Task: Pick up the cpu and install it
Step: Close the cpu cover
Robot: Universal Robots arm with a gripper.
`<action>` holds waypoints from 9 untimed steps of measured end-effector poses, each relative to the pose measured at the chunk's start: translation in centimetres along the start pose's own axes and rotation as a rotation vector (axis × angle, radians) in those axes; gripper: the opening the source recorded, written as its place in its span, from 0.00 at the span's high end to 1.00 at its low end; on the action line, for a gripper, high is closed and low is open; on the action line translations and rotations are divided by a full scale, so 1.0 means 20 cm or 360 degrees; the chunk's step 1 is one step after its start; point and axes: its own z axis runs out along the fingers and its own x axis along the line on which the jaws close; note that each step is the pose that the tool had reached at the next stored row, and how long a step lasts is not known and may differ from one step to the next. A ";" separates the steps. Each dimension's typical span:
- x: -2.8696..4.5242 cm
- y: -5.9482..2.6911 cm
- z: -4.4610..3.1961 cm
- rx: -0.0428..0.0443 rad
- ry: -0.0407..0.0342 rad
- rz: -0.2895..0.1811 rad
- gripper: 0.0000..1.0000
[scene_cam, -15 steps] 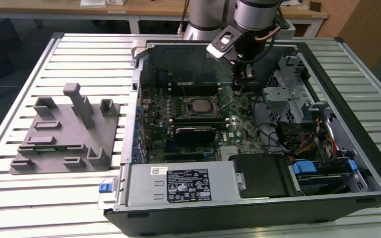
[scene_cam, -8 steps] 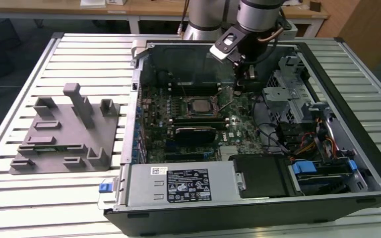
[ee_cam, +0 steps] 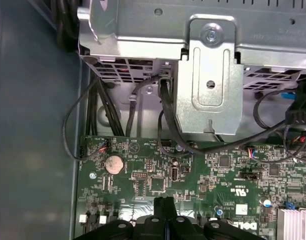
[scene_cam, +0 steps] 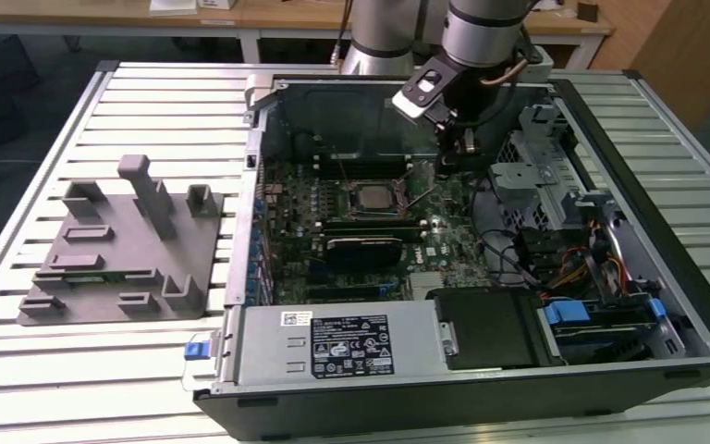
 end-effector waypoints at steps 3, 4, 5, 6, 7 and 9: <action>0.000 0.000 0.025 0.0000 0.0000 0.0000 0.89; 0.001 0.000 0.031 0.0000 0.0000 0.0000 0.89; 0.001 -0.001 0.035 0.0000 0.0000 0.0000 0.89; 0.001 -0.005 0.036 0.0000 0.0000 0.0000 0.89; 0.001 -0.011 0.037 0.0000 0.0000 -0.0001 0.89; 0.001 -0.026 0.037 0.0000 0.0000 0.0000 0.89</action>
